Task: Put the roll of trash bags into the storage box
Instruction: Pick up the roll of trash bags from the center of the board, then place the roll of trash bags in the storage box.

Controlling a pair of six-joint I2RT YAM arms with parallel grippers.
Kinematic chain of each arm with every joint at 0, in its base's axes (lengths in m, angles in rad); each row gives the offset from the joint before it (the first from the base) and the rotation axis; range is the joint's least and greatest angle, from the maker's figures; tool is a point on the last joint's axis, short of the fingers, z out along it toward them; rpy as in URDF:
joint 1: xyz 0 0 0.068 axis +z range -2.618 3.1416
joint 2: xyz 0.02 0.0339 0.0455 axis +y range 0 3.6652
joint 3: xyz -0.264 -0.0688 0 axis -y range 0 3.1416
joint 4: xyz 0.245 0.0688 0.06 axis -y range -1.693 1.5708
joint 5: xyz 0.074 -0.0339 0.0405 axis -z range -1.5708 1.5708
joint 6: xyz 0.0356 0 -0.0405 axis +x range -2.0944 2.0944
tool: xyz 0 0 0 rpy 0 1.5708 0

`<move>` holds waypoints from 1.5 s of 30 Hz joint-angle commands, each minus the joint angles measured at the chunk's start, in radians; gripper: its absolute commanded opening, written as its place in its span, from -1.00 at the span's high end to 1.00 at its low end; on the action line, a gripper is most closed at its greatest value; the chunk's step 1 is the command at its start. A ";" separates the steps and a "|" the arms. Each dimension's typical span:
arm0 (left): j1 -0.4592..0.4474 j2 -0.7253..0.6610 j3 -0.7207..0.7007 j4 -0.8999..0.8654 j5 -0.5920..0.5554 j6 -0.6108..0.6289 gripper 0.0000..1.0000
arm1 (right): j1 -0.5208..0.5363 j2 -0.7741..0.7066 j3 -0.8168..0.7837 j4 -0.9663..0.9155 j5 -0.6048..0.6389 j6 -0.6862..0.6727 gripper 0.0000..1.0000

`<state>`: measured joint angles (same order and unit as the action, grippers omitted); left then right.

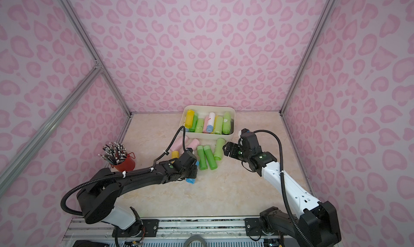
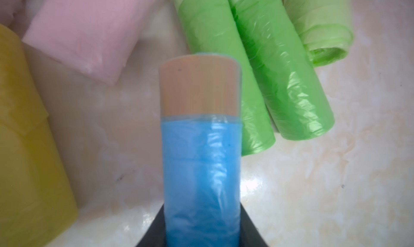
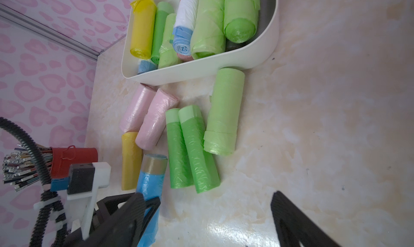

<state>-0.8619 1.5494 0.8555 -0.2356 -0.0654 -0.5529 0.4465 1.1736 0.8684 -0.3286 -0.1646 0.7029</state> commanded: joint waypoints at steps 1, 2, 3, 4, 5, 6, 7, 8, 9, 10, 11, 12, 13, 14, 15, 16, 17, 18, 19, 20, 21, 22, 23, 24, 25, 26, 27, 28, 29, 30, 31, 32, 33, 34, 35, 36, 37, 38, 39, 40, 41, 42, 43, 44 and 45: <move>0.016 -0.012 0.025 -0.007 0.035 0.020 0.34 | 0.000 -0.003 -0.017 0.020 -0.011 0.006 -0.79; 0.024 -0.013 0.031 -0.007 0.043 0.022 0.34 | 0.000 -0.008 -0.022 0.019 -0.010 0.007 -0.79; 0.032 -0.013 0.040 -0.007 0.052 0.024 0.35 | 0.000 -0.010 -0.025 0.020 -0.009 0.006 -0.79; 0.039 -0.013 0.045 -0.005 0.059 0.026 0.35 | 0.000 -0.014 -0.029 0.019 -0.009 0.007 -0.79; 0.051 -0.011 0.052 -0.002 0.069 0.026 0.35 | 0.000 -0.018 -0.032 0.018 -0.009 0.007 -0.79; 0.060 -0.008 0.060 0.002 0.080 0.028 0.36 | 0.000 -0.022 -0.034 0.018 -0.009 0.010 -0.79; 0.069 -0.005 0.068 0.006 0.094 0.025 0.36 | 0.000 -0.025 -0.034 0.018 -0.010 0.010 -0.79; 0.078 -0.002 0.077 0.012 0.110 0.025 0.37 | 0.000 -0.029 -0.036 0.018 -0.012 0.010 -0.79; 0.086 0.000 0.085 0.019 0.127 0.022 0.37 | 0.000 -0.031 -0.037 0.018 -0.015 0.013 -0.79; 0.092 0.001 0.092 0.023 0.137 0.021 0.37 | 0.000 -0.033 -0.037 0.017 -0.018 0.014 -0.79; 0.094 0.002 0.099 0.025 0.141 0.021 0.38 | 0.000 -0.034 -0.038 0.020 -0.021 0.015 -0.79; 0.096 0.005 0.107 0.027 0.138 0.023 0.38 | 0.000 -0.034 -0.038 0.020 -0.024 0.015 -0.79; 0.098 0.007 0.115 0.027 0.136 0.025 0.38 | 0.000 -0.035 -0.039 0.020 -0.024 0.016 -0.79; 0.101 0.010 0.125 0.028 0.135 0.028 0.38 | 0.000 -0.034 -0.042 0.020 -0.024 0.017 -0.79; 0.104 0.015 0.135 0.026 0.134 0.031 0.38 | 0.000 -0.033 -0.043 0.020 -0.024 0.017 -0.79; 0.108 0.018 0.144 0.025 0.134 0.034 0.38 | 0.000 -0.032 -0.043 0.019 -0.024 0.018 -0.79; 0.113 0.021 0.152 0.028 0.134 0.036 0.38 | 0.000 -0.031 -0.043 0.020 -0.026 0.019 -0.79; 0.116 0.022 0.160 0.031 0.134 0.036 0.39 | 0.000 -0.030 -0.043 0.022 -0.029 0.020 -0.79; 0.119 0.021 0.167 0.036 0.134 0.038 0.39 | 0.000 -0.028 -0.043 0.023 -0.031 0.020 -0.79; 0.124 0.022 0.176 0.041 0.132 0.042 0.39 | 0.000 -0.028 -0.043 0.025 -0.033 0.021 -0.79; 0.127 0.022 0.186 0.045 0.126 0.044 0.39 | 0.000 -0.027 -0.043 0.027 -0.033 0.021 -0.79; 0.131 0.024 0.193 0.049 0.121 0.045 0.39 | 0.000 -0.026 -0.043 0.027 -0.033 0.021 -0.79; 0.133 0.026 0.202 0.056 0.118 0.047 0.39 | 0.000 -0.025 -0.042 0.027 -0.035 0.022 -0.80; 0.135 0.028 0.208 0.065 0.118 0.048 0.39 | 0.000 -0.025 -0.042 0.028 -0.037 0.023 -0.80; 0.136 0.033 0.214 0.072 0.119 0.049 0.39 | 0.000 -0.025 -0.042 0.029 -0.041 0.024 -0.79; 0.138 0.039 0.223 0.076 0.121 0.055 0.39 | 0.000 -0.027 -0.042 0.029 -0.044 0.025 -0.79; 0.140 0.047 0.235 0.076 0.119 0.059 0.40 | 0.000 -0.028 -0.042 0.028 -0.046 0.027 -0.79; 0.142 0.054 0.245 0.076 0.118 0.064 0.40 | 0.000 -0.030 -0.041 0.027 -0.048 0.027 -0.79; 0.145 0.060 0.254 0.077 0.117 0.067 0.40 | 0.000 -0.032 -0.042 0.027 -0.051 0.027 -0.79; 0.149 0.062 0.260 0.083 0.115 0.068 0.40 | 0.000 -0.035 -0.042 0.027 -0.056 0.029 -0.80; 0.154 0.062 0.264 0.091 0.117 0.068 0.40 | 0.000 -0.038 -0.042 0.027 -0.059 0.030 -0.79; 0.159 0.062 0.269 0.098 0.117 0.067 0.39 | 0.000 -0.041 -0.042 0.027 -0.062 0.033 -0.79; 0.163 0.060 0.275 0.103 0.118 0.066 0.40 | 0.000 -0.042 -0.042 0.028 -0.062 0.033 -0.79; 0.166 0.058 0.281 0.106 0.118 0.068 0.40 | 0.000 -0.043 -0.043 0.027 -0.062 0.033 -0.79; 0.168 0.057 0.290 0.108 0.115 0.071 0.40 | 0.000 -0.044 -0.043 0.025 -0.062 0.033 -0.79; 0.169 0.056 0.298 0.107 0.109 0.076 0.40 | 0.000 -0.045 -0.044 0.024 -0.061 0.033 -0.79; 0.169 0.057 0.306 0.107 0.104 0.081 0.40 | 0.000 -0.045 -0.045 0.023 -0.062 0.035 -0.79; 0.170 0.056 0.315 0.105 0.097 0.087 0.40 | 0.000 -0.045 -0.046 0.024 -0.062 0.036 -0.79; 0.171 0.056 0.322 0.104 0.092 0.093 0.40 | 0.000 -0.044 -0.046 0.024 -0.065 0.039 -0.79; 0.170 0.057 0.328 0.102 0.089 0.097 0.40 | -0.001 -0.044 -0.046 0.023 -0.067 0.041 -0.79; 0.172 0.059 0.335 0.102 0.086 0.101 0.40 | 0.000 -0.043 -0.046 0.025 -0.070 0.043 -0.79; 0.174 0.060 0.340 0.103 0.086 0.103 0.40 | 0.000 -0.044 -0.046 0.024 -0.071 0.045 -0.79; 0.176 0.062 0.343 0.105 0.086 0.103 0.40 | 0.000 -0.045 -0.046 0.024 -0.073 0.046 -0.79; 0.179 0.064 0.349 0.107 0.088 0.104 0.40 | 0.000 -0.046 -0.045 0.024 -0.075 0.047 -0.79; 0.181 0.066 0.353 0.110 0.089 0.104 0.40 | 0.000 -0.048 -0.046 0.025 -0.075 0.049 -0.79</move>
<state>-0.6872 1.6085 1.1881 -0.1726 0.0414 -0.4679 0.4465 1.1294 0.8280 -0.3138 -0.2253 0.7414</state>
